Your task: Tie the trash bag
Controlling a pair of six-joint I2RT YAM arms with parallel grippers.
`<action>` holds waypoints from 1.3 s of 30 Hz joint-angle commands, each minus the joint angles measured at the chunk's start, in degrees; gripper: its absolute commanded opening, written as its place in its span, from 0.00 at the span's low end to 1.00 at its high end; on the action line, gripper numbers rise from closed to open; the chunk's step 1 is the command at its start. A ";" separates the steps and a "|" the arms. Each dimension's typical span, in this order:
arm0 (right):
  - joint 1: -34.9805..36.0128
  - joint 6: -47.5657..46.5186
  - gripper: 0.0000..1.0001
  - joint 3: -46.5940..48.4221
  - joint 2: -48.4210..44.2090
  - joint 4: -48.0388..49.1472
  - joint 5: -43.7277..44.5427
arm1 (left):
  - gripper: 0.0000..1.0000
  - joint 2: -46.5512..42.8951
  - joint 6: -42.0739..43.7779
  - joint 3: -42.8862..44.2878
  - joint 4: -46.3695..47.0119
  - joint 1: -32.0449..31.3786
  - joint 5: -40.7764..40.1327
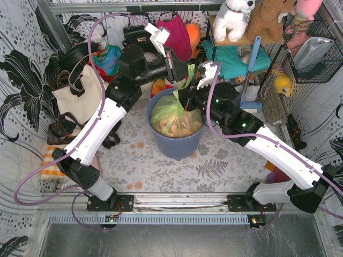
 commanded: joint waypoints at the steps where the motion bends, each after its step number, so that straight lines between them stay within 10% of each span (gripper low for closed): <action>1: -0.84 -5.72 0.05 -1.06 0.27 8.58 4.22 | 0.06 -2.27 1.46 -0.86 1.91 -1.35 -1.72; 20: -0.89 -7.86 0.08 -2.06 -2.70 16.32 -11.17 | 0.07 -1.51 2.83 -1.66 1.34 -2.87 -5.52; 27: -0.89 -4.78 0.38 -2.61 -4.76 8.71 -9.75 | 0.45 -3.03 6.81 -2.26 -0.67 -2.86 -14.04; 39: -0.89 -0.96 0.46 -6.19 -15.94 -0.08 -6.25 | 0.62 -6.15 10.39 -1.53 -2.45 -2.86 -21.97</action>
